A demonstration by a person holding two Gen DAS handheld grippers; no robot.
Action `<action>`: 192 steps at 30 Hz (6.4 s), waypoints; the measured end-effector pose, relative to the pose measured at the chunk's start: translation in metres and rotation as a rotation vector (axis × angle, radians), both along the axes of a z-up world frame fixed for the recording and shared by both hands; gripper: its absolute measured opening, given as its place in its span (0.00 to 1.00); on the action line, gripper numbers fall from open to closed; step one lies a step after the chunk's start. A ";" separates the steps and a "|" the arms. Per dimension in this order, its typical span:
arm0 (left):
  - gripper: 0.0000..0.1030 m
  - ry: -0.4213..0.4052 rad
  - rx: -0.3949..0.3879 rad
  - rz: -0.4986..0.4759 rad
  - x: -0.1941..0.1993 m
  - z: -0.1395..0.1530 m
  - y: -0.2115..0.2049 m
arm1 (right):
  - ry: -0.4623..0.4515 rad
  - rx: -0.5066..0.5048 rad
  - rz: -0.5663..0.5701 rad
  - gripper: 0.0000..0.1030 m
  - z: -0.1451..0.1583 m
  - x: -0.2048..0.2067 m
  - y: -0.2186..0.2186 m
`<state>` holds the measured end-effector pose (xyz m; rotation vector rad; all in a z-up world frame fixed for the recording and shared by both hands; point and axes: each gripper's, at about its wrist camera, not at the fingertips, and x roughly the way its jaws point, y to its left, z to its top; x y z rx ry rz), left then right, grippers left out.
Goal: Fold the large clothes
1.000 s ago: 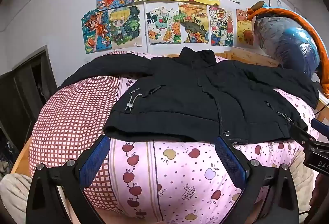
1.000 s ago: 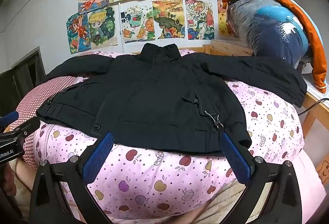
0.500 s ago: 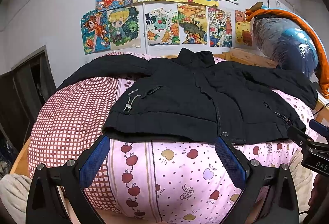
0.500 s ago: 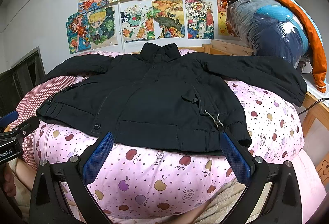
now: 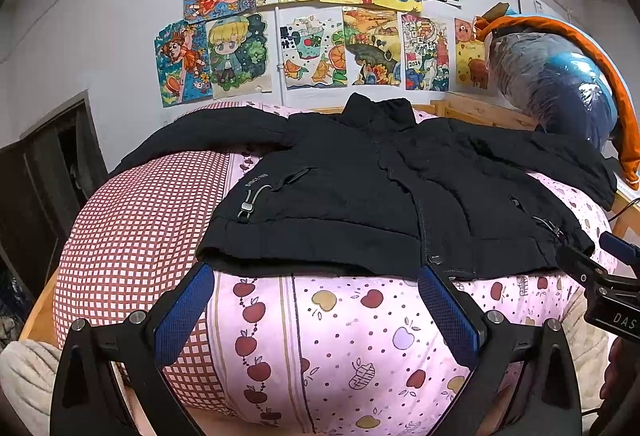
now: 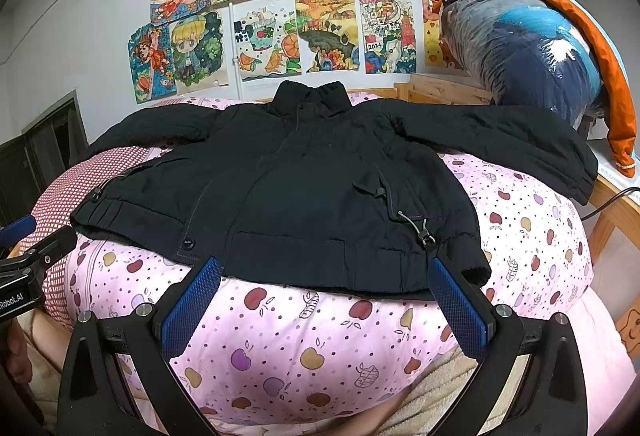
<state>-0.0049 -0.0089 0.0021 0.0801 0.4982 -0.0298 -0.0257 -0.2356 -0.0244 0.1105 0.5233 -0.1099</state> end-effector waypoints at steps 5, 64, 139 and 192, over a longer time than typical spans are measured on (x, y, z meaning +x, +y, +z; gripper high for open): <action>1.00 -0.001 0.001 -0.001 0.000 0.000 0.000 | 0.001 0.000 0.000 0.99 0.000 0.000 0.000; 1.00 0.163 0.026 -0.192 0.070 0.004 -0.030 | 0.087 -0.016 -0.064 0.99 0.005 0.052 -0.034; 1.00 0.507 -0.162 -0.442 0.423 -0.037 -0.250 | -0.371 0.194 -0.436 0.11 0.036 0.171 -0.276; 0.05 0.491 -0.151 -0.323 0.397 -0.038 -0.074 | 0.092 0.039 0.192 0.68 -0.001 0.218 -0.092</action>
